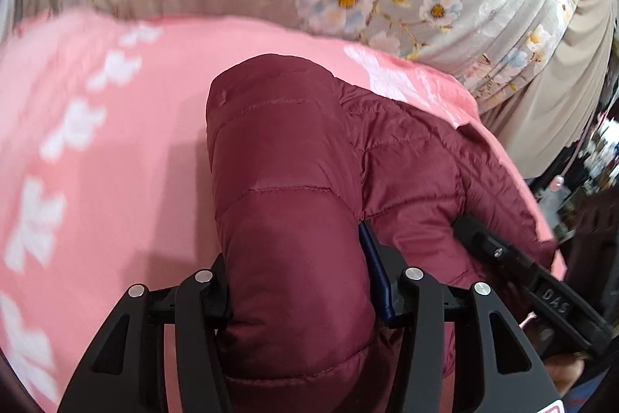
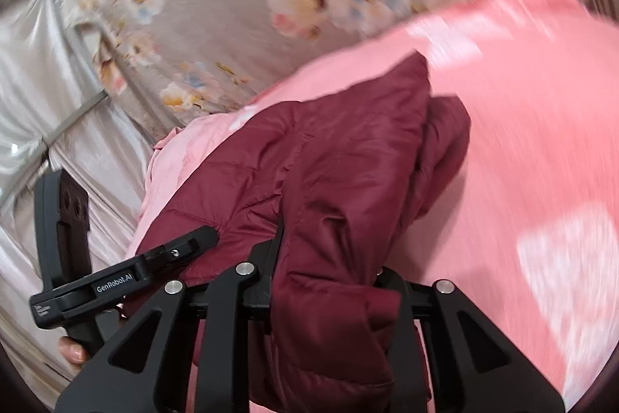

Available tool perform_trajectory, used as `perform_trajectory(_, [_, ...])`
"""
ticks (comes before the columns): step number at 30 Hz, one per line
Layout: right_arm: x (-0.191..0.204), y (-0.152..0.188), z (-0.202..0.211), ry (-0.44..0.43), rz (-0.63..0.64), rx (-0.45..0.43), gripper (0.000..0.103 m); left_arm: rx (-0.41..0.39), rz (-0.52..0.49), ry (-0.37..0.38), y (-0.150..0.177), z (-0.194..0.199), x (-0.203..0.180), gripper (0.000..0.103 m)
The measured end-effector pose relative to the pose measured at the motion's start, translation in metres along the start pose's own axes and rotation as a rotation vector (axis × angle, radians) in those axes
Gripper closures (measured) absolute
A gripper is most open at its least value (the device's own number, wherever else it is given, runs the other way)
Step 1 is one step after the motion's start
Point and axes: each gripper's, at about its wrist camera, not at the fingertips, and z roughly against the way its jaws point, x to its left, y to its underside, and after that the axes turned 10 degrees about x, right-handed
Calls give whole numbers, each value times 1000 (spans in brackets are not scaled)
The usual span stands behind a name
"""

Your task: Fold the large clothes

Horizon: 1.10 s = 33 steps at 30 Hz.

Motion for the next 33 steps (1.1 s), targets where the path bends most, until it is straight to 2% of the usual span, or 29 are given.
perform_trajectory(5, [38,-52,-30,15,151,-91,84,-124,-76,-89,-48,19,17,56])
perform_trajectory(8, [51,-88,-57,-21,199,-151,84,-213,-99,-119,-80,23,39,56])
perform_trajectory(11, [56,-115,-91,-69,214,-180,84,-270,-93,-121,-110,18,65,57])
perform_trajectory(14, [59,-134,-132,-83,212,-171,84,-316,-70,-118,-129,4,105,57])
perform_trajectory(19, [56,-145,-199,-61,201,-116,84,-288,-72,-176,-149,-40,140,56])
perform_trajectory(22, [46,-142,-235,-45,171,-44,83,-223,-53,-205,-149,-74,160,56])
perform_trajectory(24, [40,-136,-255,3,175,1,77,-186,-42,-228,-147,-89,169,53])
perform_trajectory(25, [34,-136,-259,-11,145,31,75,-187,-43,-243,-143,-93,171,52])
perform_trajectory(27, [26,-139,-258,-35,98,51,68,-174,-23,-232,-142,-92,175,45])
perform_trajectory(30, [21,-135,-246,6,85,93,62,-125,-14,-251,-139,-85,171,38])
perform_trajectory(32, [19,-127,-226,33,84,99,58,-80,-18,-312,-131,-76,165,32])
perform_trajectory(33, [19,-121,-212,74,87,92,53,-71,-21,-383,-125,-68,159,24])
